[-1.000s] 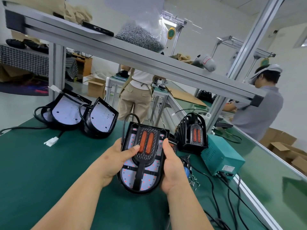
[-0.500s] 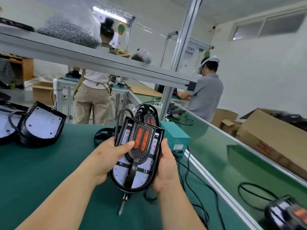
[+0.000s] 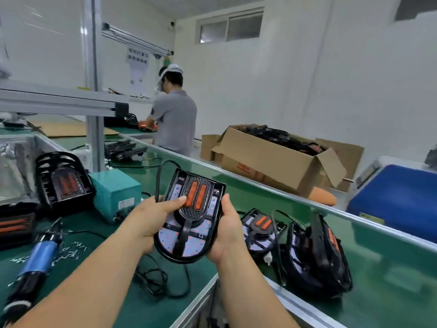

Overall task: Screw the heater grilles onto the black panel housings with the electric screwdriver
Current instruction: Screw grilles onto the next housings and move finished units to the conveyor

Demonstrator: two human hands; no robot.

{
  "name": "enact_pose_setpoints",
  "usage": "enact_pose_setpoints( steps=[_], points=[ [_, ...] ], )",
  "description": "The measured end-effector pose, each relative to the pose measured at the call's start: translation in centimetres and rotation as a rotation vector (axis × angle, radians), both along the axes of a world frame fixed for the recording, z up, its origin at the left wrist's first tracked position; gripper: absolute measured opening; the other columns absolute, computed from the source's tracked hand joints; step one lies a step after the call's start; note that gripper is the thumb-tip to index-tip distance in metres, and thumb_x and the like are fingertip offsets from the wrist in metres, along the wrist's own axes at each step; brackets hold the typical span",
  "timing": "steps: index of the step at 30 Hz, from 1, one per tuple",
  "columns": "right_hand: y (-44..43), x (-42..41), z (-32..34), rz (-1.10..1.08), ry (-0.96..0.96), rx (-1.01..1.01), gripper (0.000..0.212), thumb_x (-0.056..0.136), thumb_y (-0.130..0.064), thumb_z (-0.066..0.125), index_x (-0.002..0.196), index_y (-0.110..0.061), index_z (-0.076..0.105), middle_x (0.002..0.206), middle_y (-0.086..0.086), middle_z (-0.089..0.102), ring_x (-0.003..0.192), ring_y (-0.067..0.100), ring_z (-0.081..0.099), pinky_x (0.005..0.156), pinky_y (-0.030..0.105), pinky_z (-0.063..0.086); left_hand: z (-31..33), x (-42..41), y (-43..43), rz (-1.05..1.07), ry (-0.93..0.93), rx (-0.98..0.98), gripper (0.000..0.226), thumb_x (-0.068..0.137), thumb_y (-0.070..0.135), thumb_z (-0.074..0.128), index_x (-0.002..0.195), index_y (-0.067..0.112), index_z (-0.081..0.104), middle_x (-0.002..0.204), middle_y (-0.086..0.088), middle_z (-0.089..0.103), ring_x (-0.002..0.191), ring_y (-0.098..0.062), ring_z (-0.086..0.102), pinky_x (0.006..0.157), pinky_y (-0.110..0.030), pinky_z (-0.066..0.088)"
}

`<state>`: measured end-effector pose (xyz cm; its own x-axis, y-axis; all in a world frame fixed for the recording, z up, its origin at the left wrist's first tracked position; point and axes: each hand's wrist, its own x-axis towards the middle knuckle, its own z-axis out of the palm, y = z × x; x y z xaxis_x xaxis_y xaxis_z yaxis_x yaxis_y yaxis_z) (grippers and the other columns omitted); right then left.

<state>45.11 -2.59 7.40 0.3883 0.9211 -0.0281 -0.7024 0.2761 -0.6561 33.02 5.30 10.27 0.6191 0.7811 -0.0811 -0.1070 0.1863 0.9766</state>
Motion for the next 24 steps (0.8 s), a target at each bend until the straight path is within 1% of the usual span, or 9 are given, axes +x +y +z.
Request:
enact_pose_setpoints(
  steps=[1,6,8,10,13,16,18,20,24],
  points=[
    [-0.9,1.1,0.0,-0.030,0.018,-0.005,0.076,0.101,-0.061,0.029,0.119,0.001,0.070,0.124,0.027,0.065,0.109,0.041,0.067,0.086,0.048,0.054,0.0,1.4,-0.5,-0.034,0.005,-0.010,0.019,0.090,0.012,0.067,0.101,-0.004,0.072,0.089,-0.022,0.075,0.074,-0.032,0.075,0.061,-0.040,0.061],
    [-4.4,5.4,-0.2,-0.156,0.090,-0.056,0.082,0.100,-0.064,0.026,0.124,0.004,0.065,0.124,0.031,0.063,0.114,0.046,0.062,0.099,0.055,0.047,-0.3,7.0,-2.5,-0.170,0.036,-0.065,0.015,0.093,0.008,0.060,0.097,-0.002,0.070,0.095,-0.026,0.074,0.076,-0.033,0.074,0.066,-0.046,0.061],
    [-5.2,6.8,-0.4,-0.207,0.125,-0.066,0.083,0.100,-0.064,0.027,0.111,0.005,0.072,0.117,0.033,0.066,0.103,0.047,0.068,0.090,0.053,0.053,-0.4,8.6,-2.6,-0.196,0.036,-0.102,0.018,0.094,0.010,0.053,0.090,0.006,0.070,0.096,-0.022,0.073,0.081,-0.032,0.072,0.069,-0.047,0.061],
    [-5.5,8.0,-0.7,-0.281,0.150,-0.074,0.079,0.101,-0.062,0.027,0.112,0.002,0.072,0.113,0.032,0.067,0.096,0.047,0.070,0.085,0.053,0.055,-0.4,9.7,-2.6,-0.194,0.001,-0.137,0.025,0.096,0.013,0.050,0.084,0.015,0.071,0.076,-0.013,0.074,0.064,-0.028,0.071,0.067,-0.041,0.058],
    [-5.7,9.5,-0.8,-0.389,0.141,-0.141,0.071,0.102,-0.060,0.031,0.118,-0.003,0.069,0.112,0.029,0.069,0.098,0.047,0.069,0.086,0.055,0.055,-0.8,11.3,-2.5,-0.203,-0.034,-0.080,0.013,0.100,0.015,0.053,0.112,0.017,0.059,0.082,-0.009,0.075,0.073,-0.028,0.069,0.083,-0.050,0.053],
    [-5.7,10.8,-0.7,-0.569,0.089,-0.255,0.057,0.104,-0.052,0.038,0.110,-0.006,0.071,0.102,0.021,0.074,0.087,0.041,0.073,0.073,0.050,0.060,-1.1,13.3,-2.7,-0.210,-0.039,-0.011,0.014,0.103,0.015,0.050,0.112,0.020,0.060,0.085,-0.006,0.077,0.075,-0.025,0.070,0.085,-0.049,0.055],
    [-5.9,11.4,-0.5,-0.673,-0.012,-0.355,0.047,0.105,-0.045,0.040,0.125,-0.011,0.065,0.119,0.014,0.070,0.102,0.035,0.070,0.087,0.050,0.057,-1.3,14.6,-2.9,-0.184,-0.026,-0.005,0.013,0.103,0.014,0.050,0.107,0.020,0.061,0.088,-0.009,0.076,0.077,-0.027,0.070,0.080,-0.047,0.057],
    [-6.1,12.1,-0.7,-0.758,-0.151,-0.458,0.045,0.106,-0.038,0.039,0.140,-0.014,0.054,0.138,0.008,0.059,0.111,0.028,0.061,0.097,0.041,0.049,-1.8,15.6,-3.1,-0.152,0.004,-0.005,0.010,0.102,0.016,0.052,0.104,0.021,0.061,0.098,-0.014,0.072,0.085,-0.030,0.068,0.084,-0.050,0.055],
    [-7.1,12.6,-1.0,-0.880,-0.335,-0.522,0.038,0.106,-0.015,0.039,0.142,-0.013,0.049,0.103,0.006,0.059,0.067,0.011,0.050,0.062,0.028,0.044,-3.2,17.3,-3.3,-0.133,0.067,0.039,0.009,0.102,0.018,0.054,0.104,0.022,0.061,0.105,-0.015,0.071,0.091,-0.031,0.068,0.084,-0.048,0.055]
  ],
)
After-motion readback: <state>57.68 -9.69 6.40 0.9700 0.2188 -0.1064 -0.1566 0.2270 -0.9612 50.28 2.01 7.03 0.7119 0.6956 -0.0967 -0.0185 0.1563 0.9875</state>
